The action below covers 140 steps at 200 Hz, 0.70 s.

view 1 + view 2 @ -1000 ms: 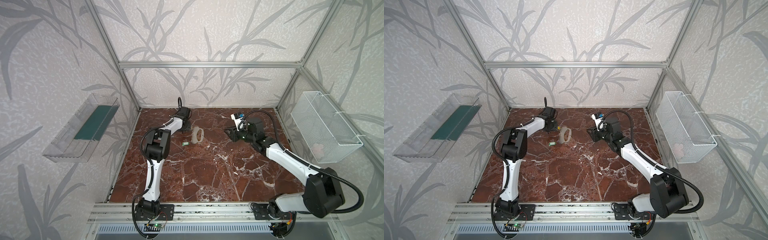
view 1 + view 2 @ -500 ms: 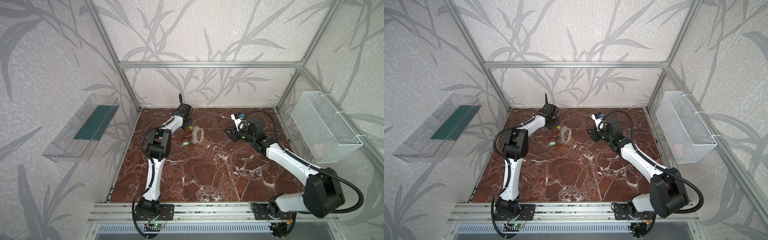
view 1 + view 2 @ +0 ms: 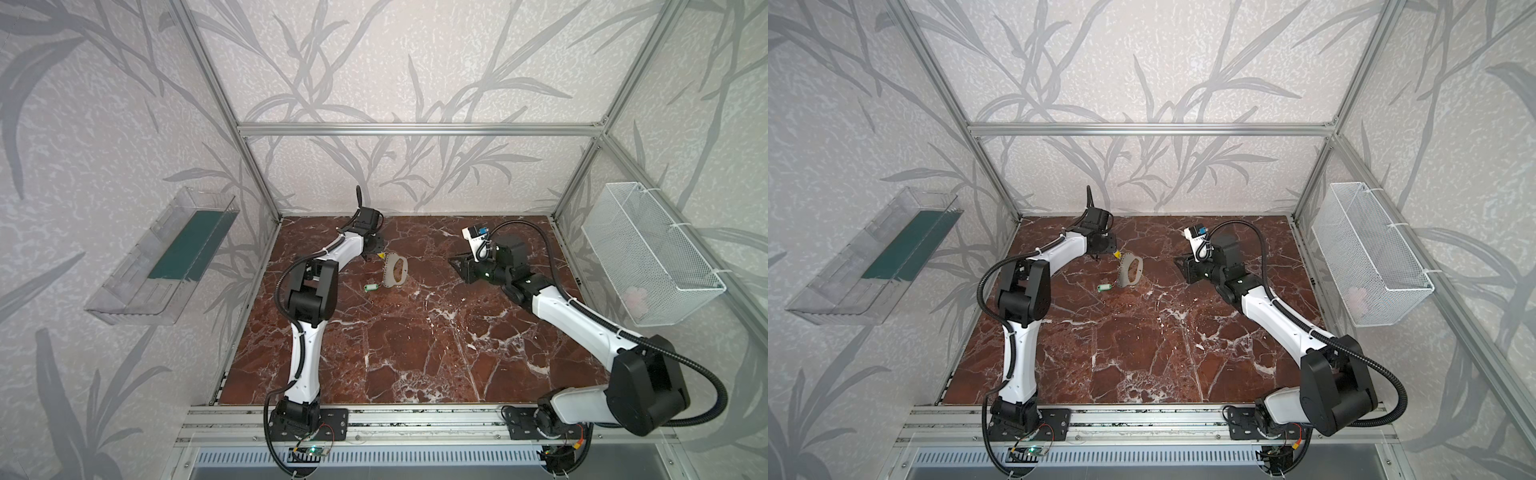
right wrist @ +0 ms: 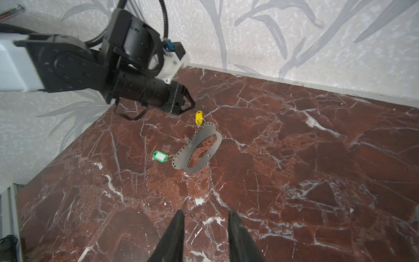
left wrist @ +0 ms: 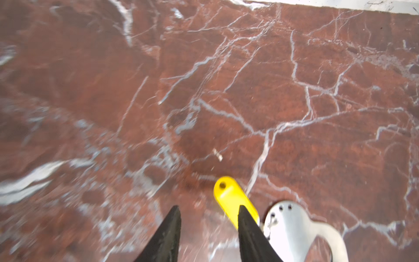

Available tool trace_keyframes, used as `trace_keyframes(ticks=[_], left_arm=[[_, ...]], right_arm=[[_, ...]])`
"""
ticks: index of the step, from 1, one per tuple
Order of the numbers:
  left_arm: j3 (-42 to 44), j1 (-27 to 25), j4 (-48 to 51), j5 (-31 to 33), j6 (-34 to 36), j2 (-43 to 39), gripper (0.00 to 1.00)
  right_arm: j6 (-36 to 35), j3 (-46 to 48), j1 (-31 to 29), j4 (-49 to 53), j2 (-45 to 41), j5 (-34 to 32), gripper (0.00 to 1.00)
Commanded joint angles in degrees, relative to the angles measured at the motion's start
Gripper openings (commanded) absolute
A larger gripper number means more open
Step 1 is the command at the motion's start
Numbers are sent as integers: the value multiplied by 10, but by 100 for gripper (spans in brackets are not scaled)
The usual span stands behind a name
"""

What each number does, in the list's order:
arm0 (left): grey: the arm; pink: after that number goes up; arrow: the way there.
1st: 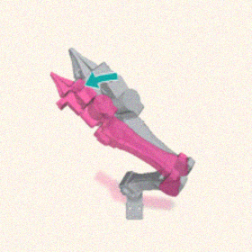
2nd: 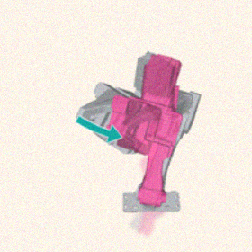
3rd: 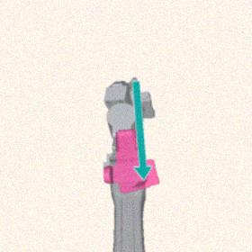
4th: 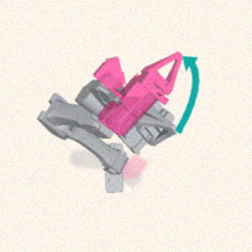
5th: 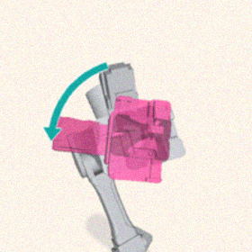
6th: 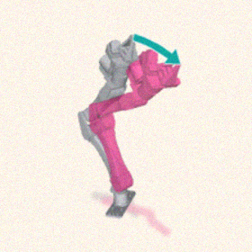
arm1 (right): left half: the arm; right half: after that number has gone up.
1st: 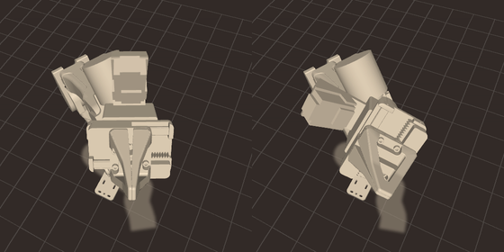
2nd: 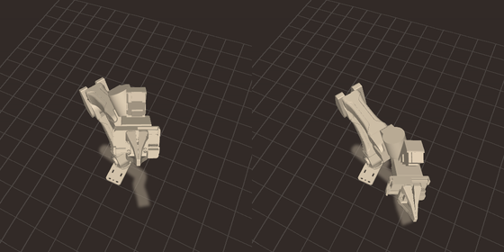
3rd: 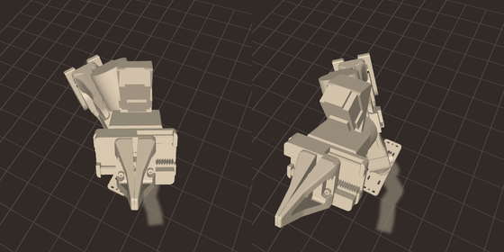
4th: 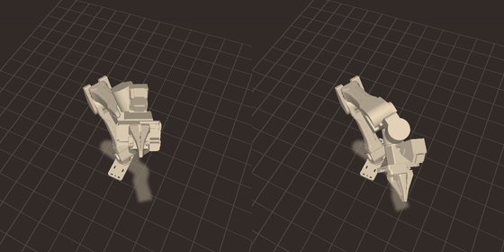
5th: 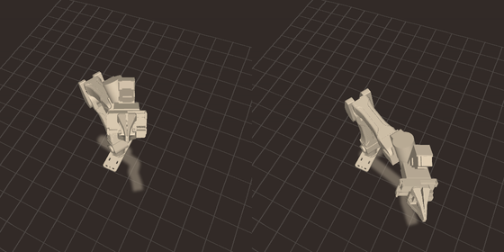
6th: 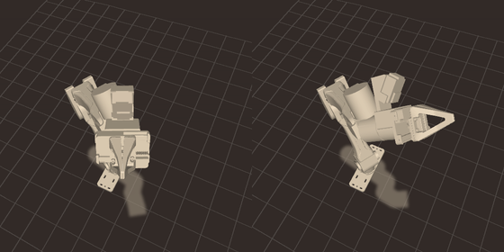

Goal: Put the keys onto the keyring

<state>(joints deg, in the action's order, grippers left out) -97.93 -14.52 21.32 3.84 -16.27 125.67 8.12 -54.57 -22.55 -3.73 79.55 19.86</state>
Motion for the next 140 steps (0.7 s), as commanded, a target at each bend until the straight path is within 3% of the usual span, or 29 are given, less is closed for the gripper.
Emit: trace_keyframes(ticks=[1, 36, 54, 93, 100, 105, 107, 109, 124, 131, 140], left_arm=[[51, 4, -42, 44, 11, -94, 46], [129, 14, -48, 48, 41, -187, 53], [145, 22, -20, 55, 42, -218, 53], [212, 34, -12, 56, 56, -306, 60], [223, 37, -8, 59, 56, -322, 68], [229, 39, -4, 61, 58, -334, 83], [231, 40, -3, 60, 59, -339, 95], [234, 42, -2, 60, 60, -343, 98], [254, 51, 7, 70, 59, -376, 99], [263, 57, 9, 72, 59, -390, 99], [274, 68, 12, 73, 56, -406, 99]], right_arm=[[-7, -1, 5, 14, -20, -22, 36], [-5, -6, 17, 26, -21, -31, 40], [-7, -5, 26, 28, -29, -29, 53], [-1, 9, 55, 32, -54, -39, 66], [4, 15, 64, 31, -61, -39, 71], [10, 21, 72, 27, -68, -40, 74], [13, 24, 76, 26, -70, -40, 75], [16, 27, 80, 23, -73, -41, 77], [33, 48, 109, 9, -94, -34, 83], [39, 55, 121, 8, -102, -32, 100], [43, 59, 136, 14, -112, -32, 99]])
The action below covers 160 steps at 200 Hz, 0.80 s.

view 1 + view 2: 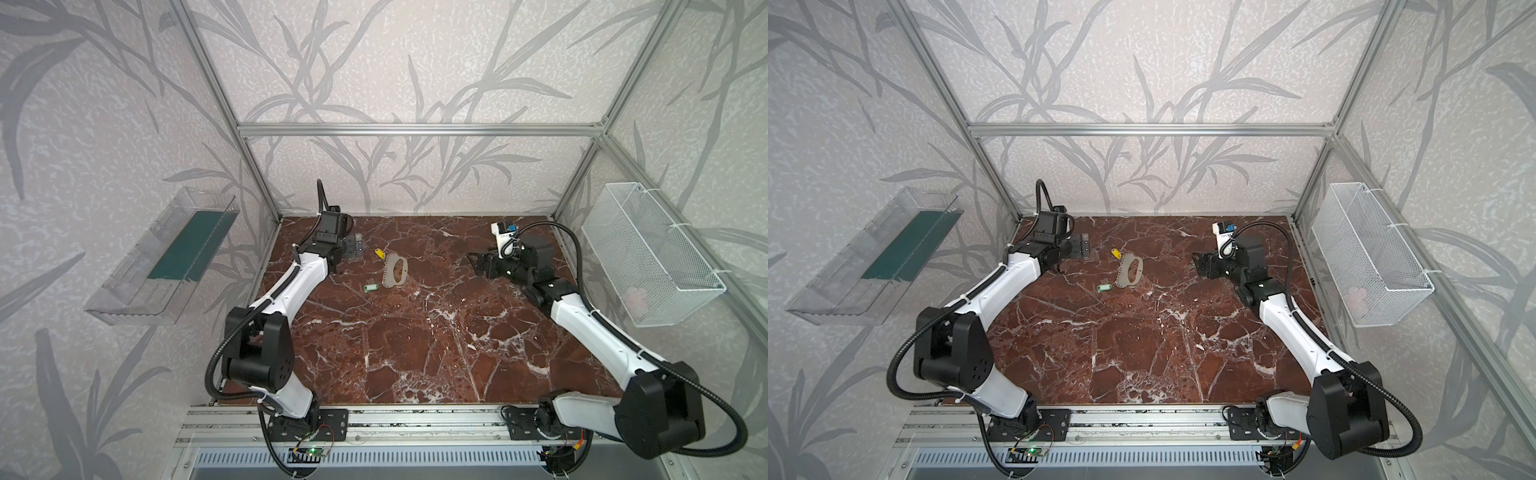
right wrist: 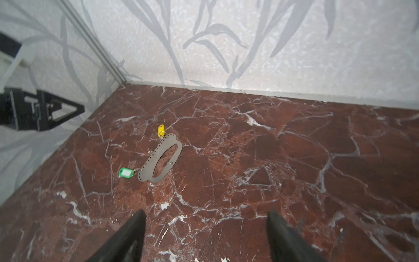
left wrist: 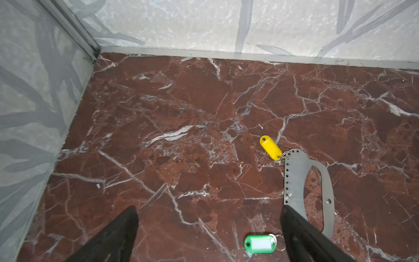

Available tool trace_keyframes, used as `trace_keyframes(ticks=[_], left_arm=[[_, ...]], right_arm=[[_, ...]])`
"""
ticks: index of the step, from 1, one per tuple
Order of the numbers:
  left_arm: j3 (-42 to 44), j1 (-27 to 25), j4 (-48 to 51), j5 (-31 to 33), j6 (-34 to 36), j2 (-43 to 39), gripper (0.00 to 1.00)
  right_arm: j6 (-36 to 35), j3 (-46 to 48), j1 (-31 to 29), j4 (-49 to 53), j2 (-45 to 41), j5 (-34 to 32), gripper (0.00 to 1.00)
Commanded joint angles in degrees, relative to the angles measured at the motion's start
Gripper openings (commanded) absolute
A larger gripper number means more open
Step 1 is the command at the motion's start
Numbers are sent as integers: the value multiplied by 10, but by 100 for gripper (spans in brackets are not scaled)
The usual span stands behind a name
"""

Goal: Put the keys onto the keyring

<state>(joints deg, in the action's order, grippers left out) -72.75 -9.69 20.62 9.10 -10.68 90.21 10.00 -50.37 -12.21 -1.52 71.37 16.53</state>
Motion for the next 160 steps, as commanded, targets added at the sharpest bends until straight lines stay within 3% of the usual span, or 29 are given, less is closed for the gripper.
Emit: trace_keyframes(ticks=[1, 40, 75, 105, 125, 160], left_arm=[[23, 21, 20, 21, 0, -53, 99], [82, 81, 9, 47, -22, -112, 99], [211, 130, -122, 86, -45, -183, 99], [295, 151, -221, 94, -28, -179, 99], [341, 152, -296, 59, 9, -158, 99], [438, 159, -476, 19, -1, -136, 99]], right_arm=[[24, 17, 34, -8, -31, 1, 99], [20, 3, 70, 53, -56, -48, 99], [19, -4, 85, 63, -49, -47, 99], [20, -12, 86, 62, -30, -78, 99], [-8, -1, 86, 35, -23, -79, 99], [-50, 8, 87, 14, 2, -97, 99]])
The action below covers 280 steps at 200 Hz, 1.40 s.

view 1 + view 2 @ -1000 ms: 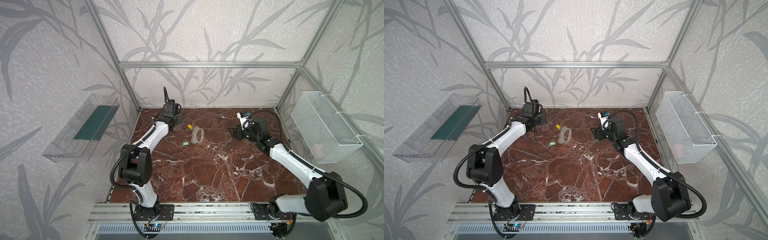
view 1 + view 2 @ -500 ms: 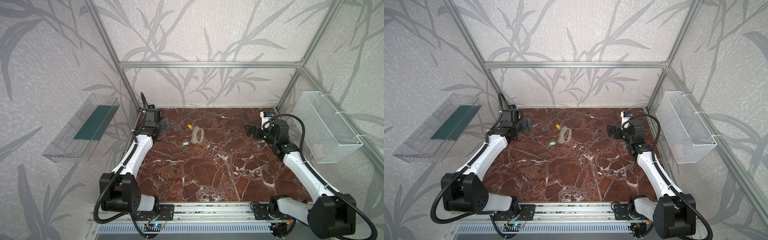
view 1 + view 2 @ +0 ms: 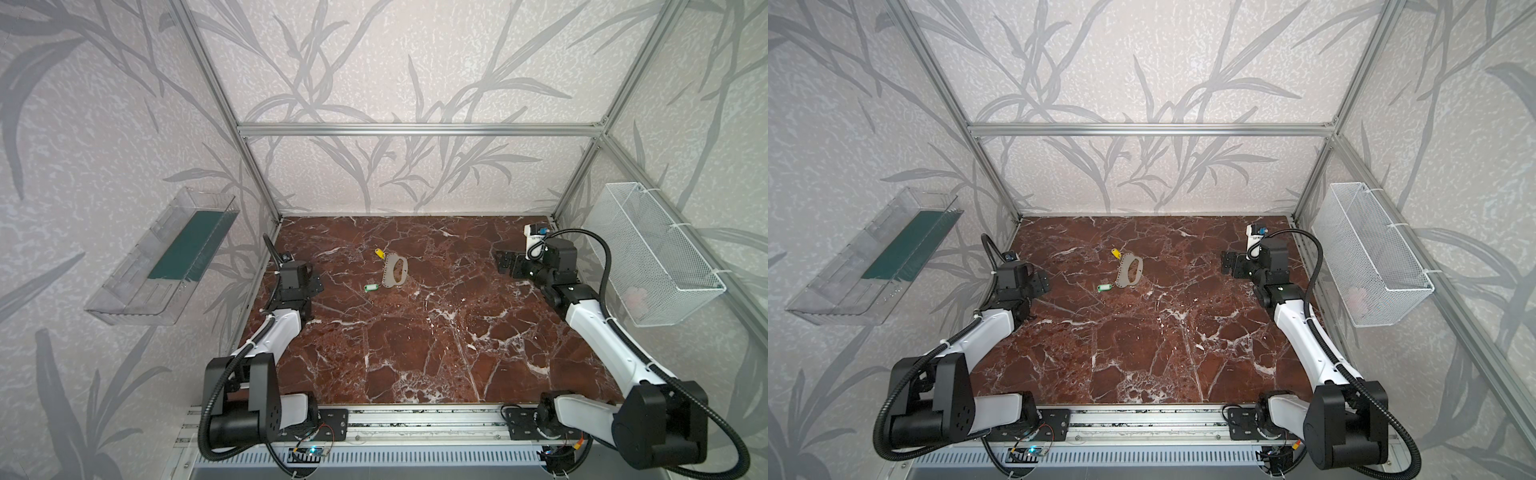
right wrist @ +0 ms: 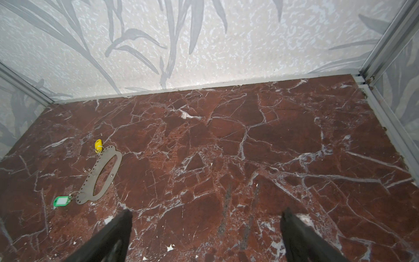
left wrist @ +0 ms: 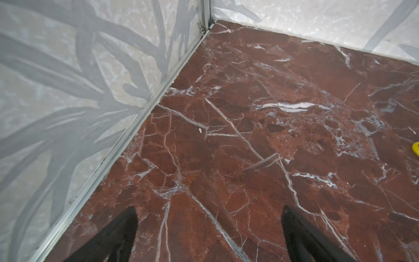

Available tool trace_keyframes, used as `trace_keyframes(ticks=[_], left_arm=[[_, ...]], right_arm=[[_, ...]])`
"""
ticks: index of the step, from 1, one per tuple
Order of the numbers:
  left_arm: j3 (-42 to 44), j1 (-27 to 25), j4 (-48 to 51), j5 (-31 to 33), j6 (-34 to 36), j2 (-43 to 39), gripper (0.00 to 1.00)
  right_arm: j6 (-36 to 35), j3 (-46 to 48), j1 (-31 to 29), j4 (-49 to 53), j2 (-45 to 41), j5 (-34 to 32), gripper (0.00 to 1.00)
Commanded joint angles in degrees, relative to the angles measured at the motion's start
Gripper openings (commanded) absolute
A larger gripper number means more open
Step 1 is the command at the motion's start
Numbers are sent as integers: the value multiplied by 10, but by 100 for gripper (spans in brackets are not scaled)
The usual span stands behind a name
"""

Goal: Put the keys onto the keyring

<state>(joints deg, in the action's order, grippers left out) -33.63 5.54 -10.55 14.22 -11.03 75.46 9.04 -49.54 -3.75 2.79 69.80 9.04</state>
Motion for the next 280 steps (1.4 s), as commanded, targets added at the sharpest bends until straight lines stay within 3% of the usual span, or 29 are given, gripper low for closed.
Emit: trace_keyframes(ticks=[1, 33, 61, 88, 113, 151, 183, 234, 280], left_arm=[[49, 7, -169, -33, 3, 13, 99], [128, 7, -343, -59, 14, 45, 99], [183, 8, -504, -116, 38, 92, 99], [175, 8, -558, -161, 54, 154, 99], [147, 7, -474, -162, 57, 138, 99], [142, 7, -476, -166, 64, 143, 99], [141, 7, -476, -164, 65, 145, 99], [141, 7, -477, -166, 65, 145, 99], [140, 6, -476, -166, 65, 144, 99]], right_arm=[[-43, 0, 2, -30, 19, -22, 99], [-75, 44, 14, -97, 43, -62, 99], [-75, 97, 57, -189, 54, -7, 99], [-114, 168, 59, -300, 44, -12, 99], [-108, 214, 61, -375, 46, -26, 99], [-107, 211, 62, -375, 69, -2, 99], [-82, 225, 62, -393, 62, -21, 99], [-77, 255, 62, -447, 98, 49, 99], [-95, 303, 62, -621, 183, 91, 99]])
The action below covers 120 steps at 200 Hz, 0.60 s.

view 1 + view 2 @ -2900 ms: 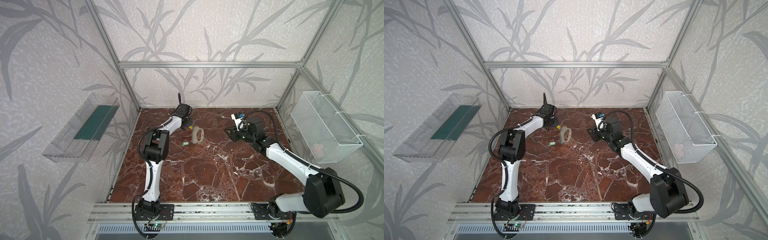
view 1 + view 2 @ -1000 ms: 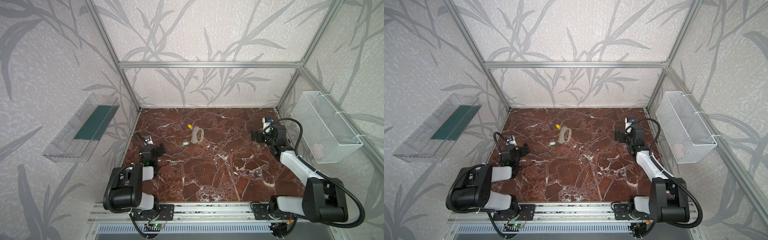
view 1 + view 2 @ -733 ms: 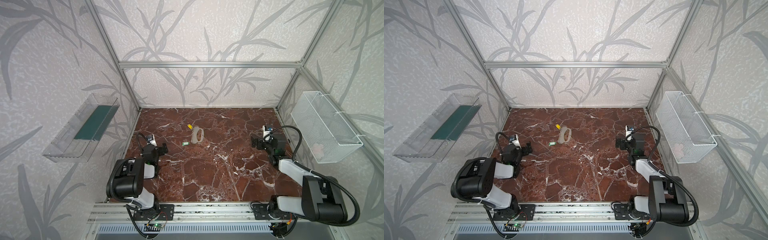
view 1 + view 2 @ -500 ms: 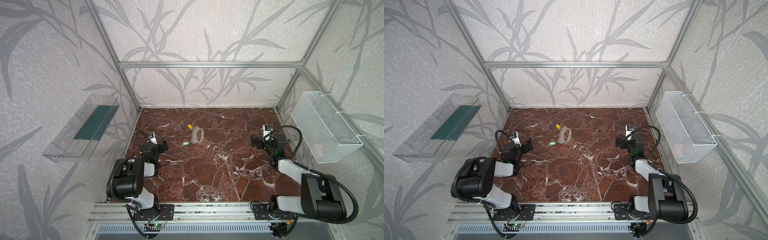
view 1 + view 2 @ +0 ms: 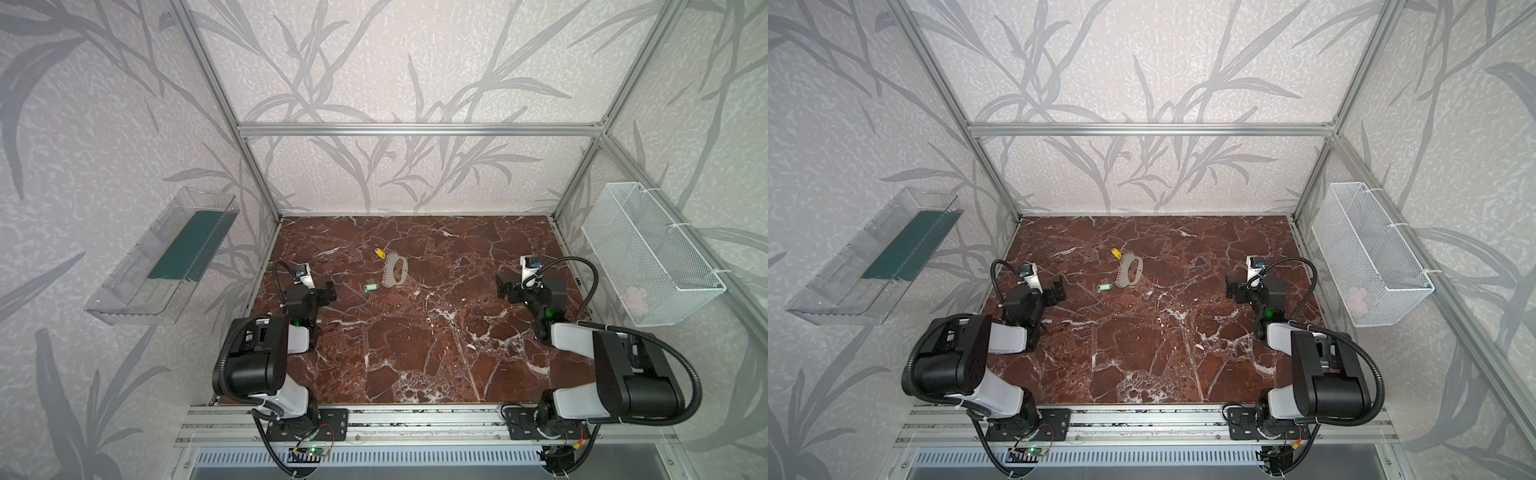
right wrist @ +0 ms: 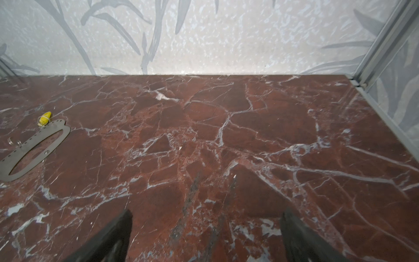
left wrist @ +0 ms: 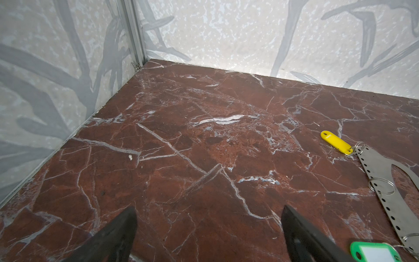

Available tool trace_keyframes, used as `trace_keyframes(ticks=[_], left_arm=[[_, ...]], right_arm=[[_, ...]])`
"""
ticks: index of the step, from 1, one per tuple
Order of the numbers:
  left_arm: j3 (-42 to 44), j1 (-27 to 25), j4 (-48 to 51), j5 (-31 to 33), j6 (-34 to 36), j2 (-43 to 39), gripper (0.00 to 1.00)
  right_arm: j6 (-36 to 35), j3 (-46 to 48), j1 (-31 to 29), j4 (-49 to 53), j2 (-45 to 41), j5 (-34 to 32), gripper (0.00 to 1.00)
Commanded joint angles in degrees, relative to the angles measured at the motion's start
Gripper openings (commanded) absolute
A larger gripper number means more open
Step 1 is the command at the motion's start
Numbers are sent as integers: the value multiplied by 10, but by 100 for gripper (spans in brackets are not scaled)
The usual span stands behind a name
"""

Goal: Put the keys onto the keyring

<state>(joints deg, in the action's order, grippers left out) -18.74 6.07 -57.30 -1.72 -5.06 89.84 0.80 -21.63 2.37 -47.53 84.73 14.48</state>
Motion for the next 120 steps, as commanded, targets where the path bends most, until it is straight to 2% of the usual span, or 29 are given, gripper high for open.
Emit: trace_keyframes(ticks=[1, 15, 28, 42, 52, 120], left_arm=[[-8, 1, -8, -7, 5, 1, 99], [-8, 1, -8, -6, 5, 1, 99], [-8, 1, -7, -6, 5, 1, 99], [-8, 0, -8, -6, 5, 1, 99], [-8, 0, -8, -6, 5, 1, 99], [-10, 0, -5, -5, 6, 1, 99]], right_arm=[[-14, 24, -1, -117, 34, 38, 99], [-18, 23, -7, -119, 39, 29, 99], [-35, 10, -27, -73, 42, -21, 99], [-48, 8, -46, -103, 65, -39, 99], [-57, 3, -48, -80, 58, -30, 99], [-53, 4, -48, -91, 62, -31, 99]])
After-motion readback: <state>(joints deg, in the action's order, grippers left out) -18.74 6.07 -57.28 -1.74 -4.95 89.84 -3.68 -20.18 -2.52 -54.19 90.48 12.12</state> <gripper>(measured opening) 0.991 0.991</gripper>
